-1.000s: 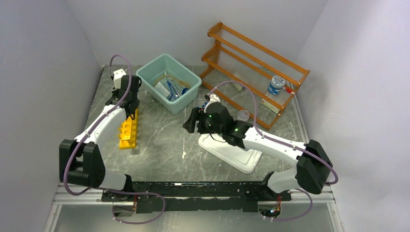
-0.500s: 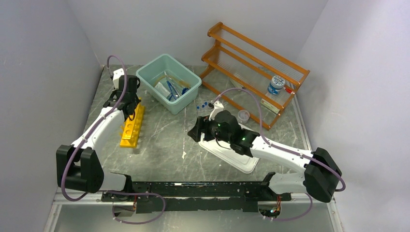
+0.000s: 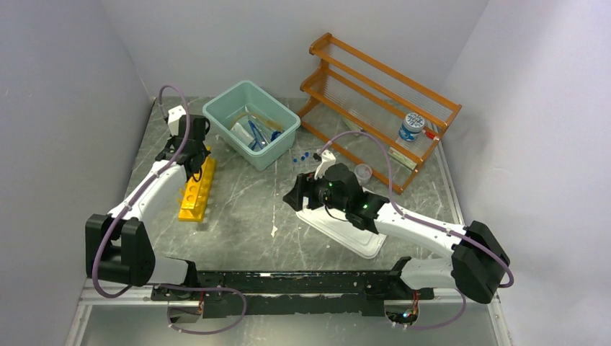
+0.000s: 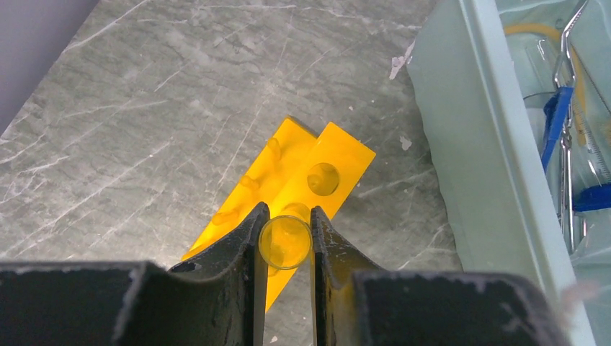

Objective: Organize the chemistry lab equipment

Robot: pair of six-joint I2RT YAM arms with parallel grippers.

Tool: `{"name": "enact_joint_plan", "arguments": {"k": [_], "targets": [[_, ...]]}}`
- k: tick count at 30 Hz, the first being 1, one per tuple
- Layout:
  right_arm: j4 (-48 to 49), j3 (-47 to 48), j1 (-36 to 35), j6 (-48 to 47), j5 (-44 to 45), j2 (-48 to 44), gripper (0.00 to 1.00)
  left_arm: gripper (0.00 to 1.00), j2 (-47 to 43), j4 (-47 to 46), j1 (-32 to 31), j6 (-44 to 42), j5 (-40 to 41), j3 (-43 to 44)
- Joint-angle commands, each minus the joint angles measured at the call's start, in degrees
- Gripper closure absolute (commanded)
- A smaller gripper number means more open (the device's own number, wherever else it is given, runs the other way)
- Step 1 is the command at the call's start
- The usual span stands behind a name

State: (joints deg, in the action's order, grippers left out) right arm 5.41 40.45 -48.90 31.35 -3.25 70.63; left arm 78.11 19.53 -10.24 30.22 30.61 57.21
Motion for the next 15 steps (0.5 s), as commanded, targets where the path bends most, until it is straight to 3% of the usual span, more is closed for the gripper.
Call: {"name": "enact_joint_plan", "arguments": {"k": [1, 11, 13, 15], "targets": [[2.02, -0.81, 0.69, -0.46, -1.01, -0.76, 0.23, 0.9, 1.22, -0.86, -0.48, 0.01, 2.25, -0.11], [1.49, -0.89, 1.66, -0.34, -0.67, -0.59, 0.23, 0.83, 2.88, -3.48, -0.79, -0.3, 4.38, -2.74], [1.09, -0.6, 1.95, -0.41, -0.71, -0.47, 0.23, 0.7, 2.8, -2.85, -0.83, 0.76, 4.77, -2.64], [0.26, -0.15, 2.18, -0.51, -0.76, -0.69, 0.23, 0.48, 2.38, -1.61, -0.83, 1.68, 4.51, -1.62]]}}
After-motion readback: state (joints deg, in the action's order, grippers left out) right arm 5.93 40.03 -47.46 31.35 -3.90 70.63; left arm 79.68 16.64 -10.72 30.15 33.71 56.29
